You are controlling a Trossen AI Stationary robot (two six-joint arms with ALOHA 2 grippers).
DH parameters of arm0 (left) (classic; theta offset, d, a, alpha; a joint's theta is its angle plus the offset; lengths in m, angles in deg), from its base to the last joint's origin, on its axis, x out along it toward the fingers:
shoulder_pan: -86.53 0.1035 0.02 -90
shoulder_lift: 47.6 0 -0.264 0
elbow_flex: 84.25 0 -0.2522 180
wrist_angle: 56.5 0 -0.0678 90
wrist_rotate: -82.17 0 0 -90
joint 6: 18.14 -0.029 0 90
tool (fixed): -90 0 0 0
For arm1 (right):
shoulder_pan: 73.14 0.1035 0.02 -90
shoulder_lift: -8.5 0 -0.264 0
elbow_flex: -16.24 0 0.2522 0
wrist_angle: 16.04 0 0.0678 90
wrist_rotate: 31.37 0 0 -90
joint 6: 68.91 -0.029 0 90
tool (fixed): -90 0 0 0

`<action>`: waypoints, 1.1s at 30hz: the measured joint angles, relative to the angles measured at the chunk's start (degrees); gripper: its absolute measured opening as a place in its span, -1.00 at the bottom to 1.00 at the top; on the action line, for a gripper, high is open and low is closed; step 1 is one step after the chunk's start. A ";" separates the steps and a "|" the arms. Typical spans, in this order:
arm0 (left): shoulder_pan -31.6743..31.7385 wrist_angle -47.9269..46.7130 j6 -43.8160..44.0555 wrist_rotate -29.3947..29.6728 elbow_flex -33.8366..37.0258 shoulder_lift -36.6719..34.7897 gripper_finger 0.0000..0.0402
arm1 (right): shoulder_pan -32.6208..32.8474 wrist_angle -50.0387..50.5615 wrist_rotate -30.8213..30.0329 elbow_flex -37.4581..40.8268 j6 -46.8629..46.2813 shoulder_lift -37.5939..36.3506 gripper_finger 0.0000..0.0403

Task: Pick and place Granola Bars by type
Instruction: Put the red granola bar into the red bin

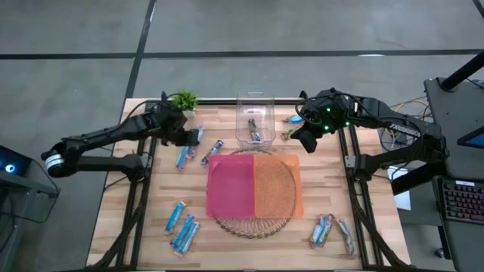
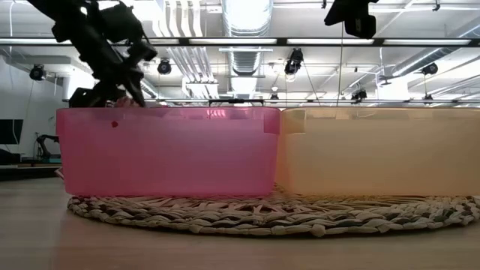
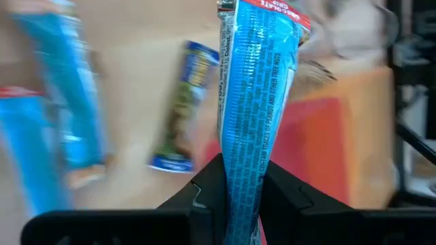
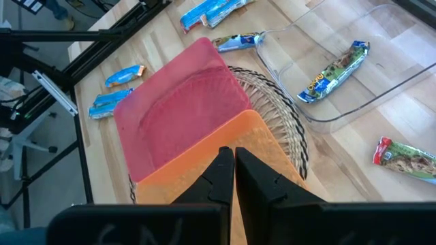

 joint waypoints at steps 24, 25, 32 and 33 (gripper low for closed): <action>-25.32 26.21 16.72 6.85 -1.68 4.85 -0.81 | 0.00 -0.04 0.00 0.00 0.04 -0.02 -0.96; -25.68 25.37 16.68 6.84 -2.64 5.72 -0.83 | 0.00 -0.04 0.00 0.00 0.04 -0.02 -0.96; -26.35 19.15 12.89 6.86 -11.32 13.40 -0.86 | -0.02 -0.05 0.00 0.00 0.06 -0.02 -0.96; -26.35 17.96 12.46 6.84 -12.58 14.67 -0.86 | 0.00 -0.06 0.00 0.00 0.05 -0.01 -0.96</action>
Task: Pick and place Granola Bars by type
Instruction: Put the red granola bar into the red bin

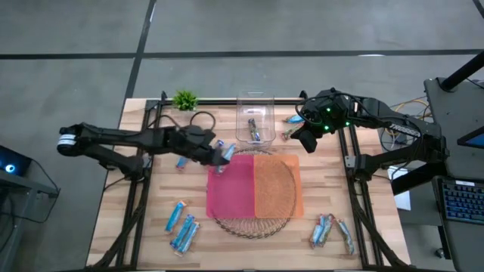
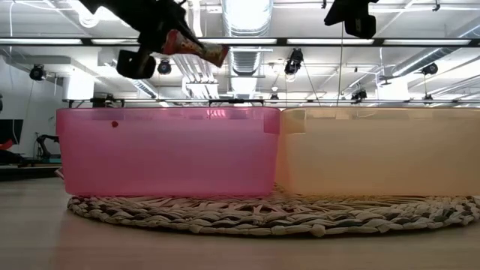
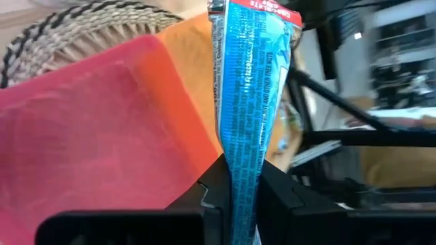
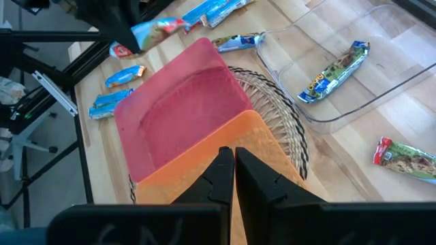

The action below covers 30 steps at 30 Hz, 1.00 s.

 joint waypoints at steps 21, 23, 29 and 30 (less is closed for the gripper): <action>-0.63 -12.54 -16.46 -3.85 -10.06 14.55 -0.86 | 0.00 0.06 -0.04 0.00 0.14 -0.01 -0.96; -0.63 -12.78 -22.27 -4.02 -10.71 15.10 -0.86 | 0.00 0.06 -0.04 0.00 0.14 -0.01 -0.96; -0.61 -13.74 -43.75 -3.96 -12.36 15.47 -0.86 | 0.00 0.09 -0.04 0.00 0.10 -0.01 -0.96; -0.61 -14.02 -46.14 -3.94 -12.36 15.47 -0.86 | 0.00 0.09 -0.04 0.00 0.10 -0.01 -0.96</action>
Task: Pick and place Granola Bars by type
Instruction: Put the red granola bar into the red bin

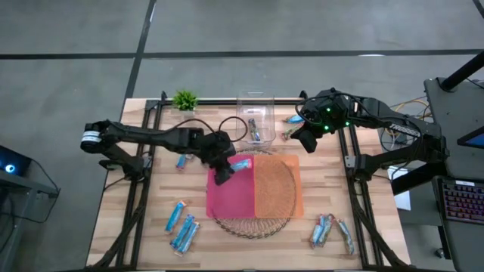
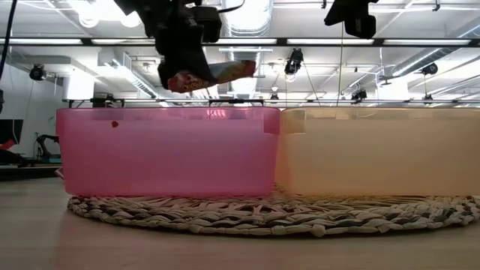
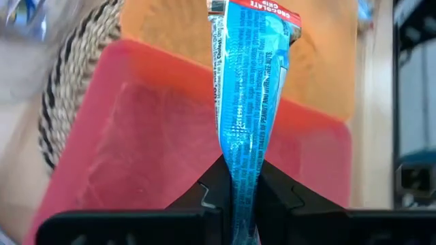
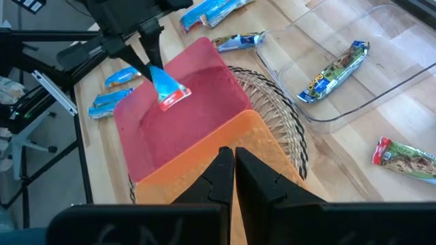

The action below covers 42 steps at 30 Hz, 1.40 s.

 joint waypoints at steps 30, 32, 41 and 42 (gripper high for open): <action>0.09 -8.65 -11.94 7.33 -0.03 3.23 -0.86 | 0.00 -0.01 -1.44 0.00 -0.17 0.00 -0.96; 0.09 -8.71 -11.96 7.23 -0.04 4.38 -0.86 | 0.00 0.00 -1.44 0.00 -0.17 0.00 -0.96; 0.09 -8.36 -12.29 6.92 -0.40 6.21 -0.86 | 0.00 -0.02 -1.42 0.00 -0.17 0.00 -0.96; 0.09 -8.54 -12.33 6.91 -0.42 6.21 -0.86 | 0.00 0.00 -1.42 0.00 -0.17 0.00 -0.96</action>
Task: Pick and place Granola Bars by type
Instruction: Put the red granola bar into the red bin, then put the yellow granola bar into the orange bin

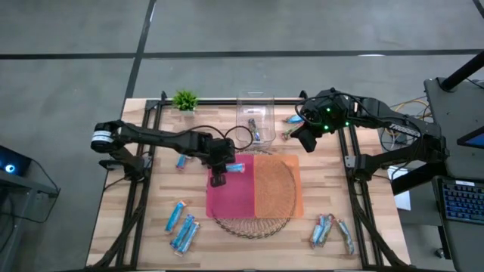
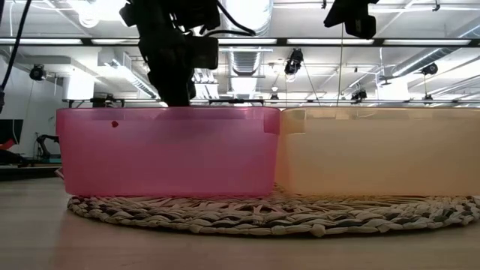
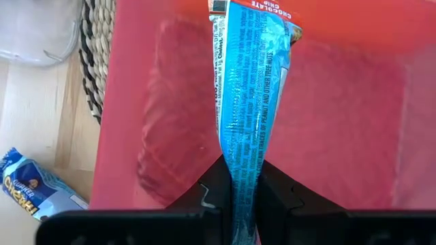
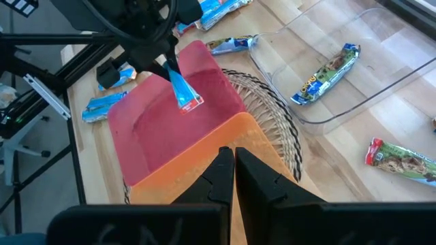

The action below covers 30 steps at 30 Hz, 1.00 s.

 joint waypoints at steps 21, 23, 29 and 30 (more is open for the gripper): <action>0.02 -1.65 0.28 1.64 -0.07 0.02 -0.25 | 0.00 -0.02 0.07 0.00 0.00 0.00 -0.96; 0.02 -1.79 0.28 1.71 -0.07 0.02 -0.25 | 0.00 -0.01 0.07 0.00 0.00 0.00 -0.96; 0.02 -2.37 0.24 1.48 -0.07 0.02 -0.28 | 0.00 0.00 0.07 0.00 0.00 0.00 -0.96; 0.02 -2.37 0.24 1.44 -0.07 0.02 -0.31 | 0.00 0.00 0.07 0.00 0.00 0.00 -0.96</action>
